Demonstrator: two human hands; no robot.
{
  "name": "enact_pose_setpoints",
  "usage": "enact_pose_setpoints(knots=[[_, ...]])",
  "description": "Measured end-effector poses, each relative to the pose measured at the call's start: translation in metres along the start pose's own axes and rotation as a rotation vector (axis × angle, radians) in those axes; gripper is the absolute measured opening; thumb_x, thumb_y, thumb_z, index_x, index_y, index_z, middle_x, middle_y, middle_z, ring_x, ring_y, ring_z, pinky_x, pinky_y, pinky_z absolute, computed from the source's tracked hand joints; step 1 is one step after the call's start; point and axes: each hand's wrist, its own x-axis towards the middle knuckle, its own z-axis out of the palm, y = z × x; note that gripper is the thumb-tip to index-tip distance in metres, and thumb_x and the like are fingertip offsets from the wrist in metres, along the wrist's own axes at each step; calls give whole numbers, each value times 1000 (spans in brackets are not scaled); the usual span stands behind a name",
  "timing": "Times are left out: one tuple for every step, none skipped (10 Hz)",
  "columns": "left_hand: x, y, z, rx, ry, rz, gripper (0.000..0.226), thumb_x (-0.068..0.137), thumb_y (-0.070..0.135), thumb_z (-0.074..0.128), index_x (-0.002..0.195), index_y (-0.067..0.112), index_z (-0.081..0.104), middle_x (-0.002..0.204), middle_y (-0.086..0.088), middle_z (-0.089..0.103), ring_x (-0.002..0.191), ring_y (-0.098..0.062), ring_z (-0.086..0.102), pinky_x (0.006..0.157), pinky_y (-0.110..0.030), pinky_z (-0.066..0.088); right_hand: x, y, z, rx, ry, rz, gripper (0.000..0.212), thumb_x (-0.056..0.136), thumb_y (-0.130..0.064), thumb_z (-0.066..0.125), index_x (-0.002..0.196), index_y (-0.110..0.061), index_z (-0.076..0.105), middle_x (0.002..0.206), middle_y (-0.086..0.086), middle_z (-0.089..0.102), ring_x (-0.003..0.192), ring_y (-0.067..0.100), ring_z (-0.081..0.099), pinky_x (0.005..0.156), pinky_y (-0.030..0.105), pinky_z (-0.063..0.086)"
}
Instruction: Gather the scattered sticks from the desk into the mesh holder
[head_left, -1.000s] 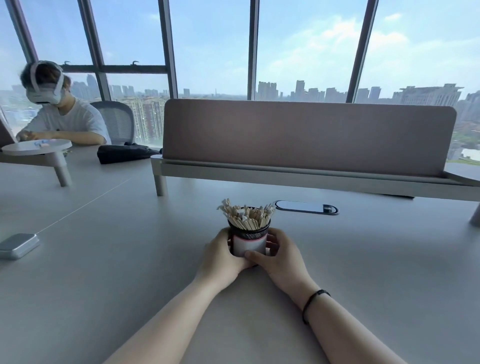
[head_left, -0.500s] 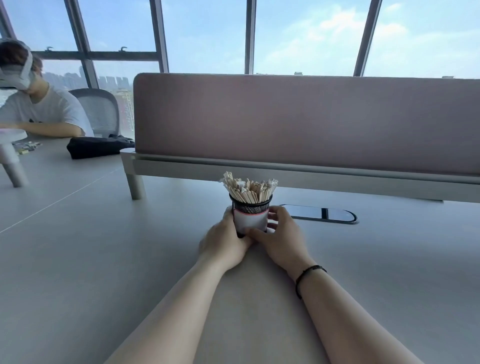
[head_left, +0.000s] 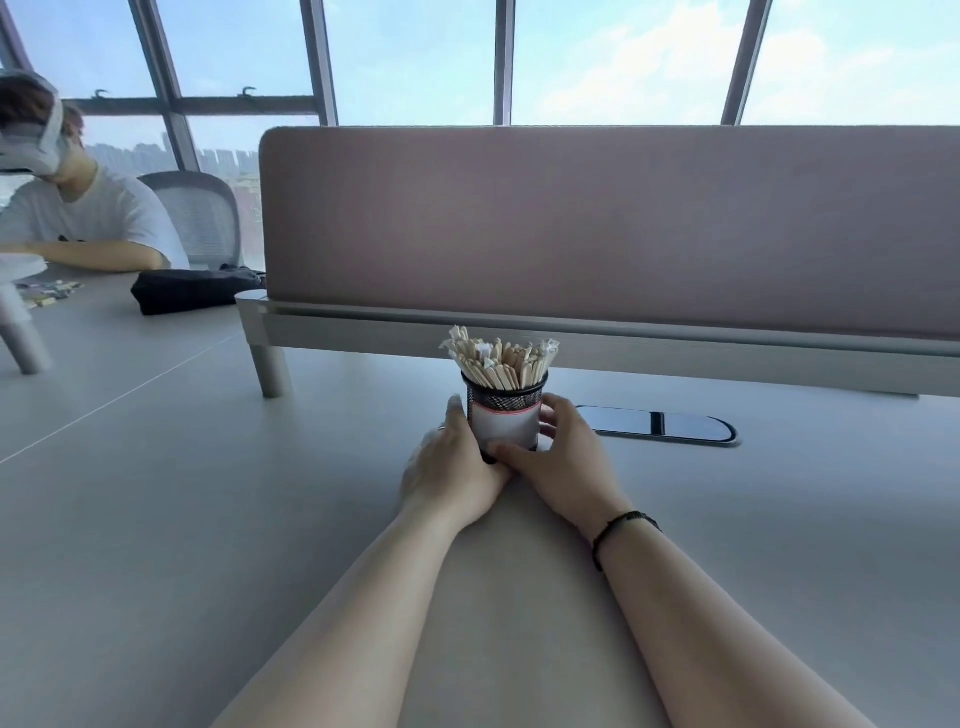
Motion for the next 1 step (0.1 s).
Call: enact_pose_setpoints(knots=[[-15,1,-6,-11,15,-54,96,83,51,62,156,14,11,154,-10,40,140,-31,36,102,-43,38,-15,-3,-2,-62,-8,64,101,70,-52,81,151,-19,31,146,1,50,134,17,47,104,32,40]])
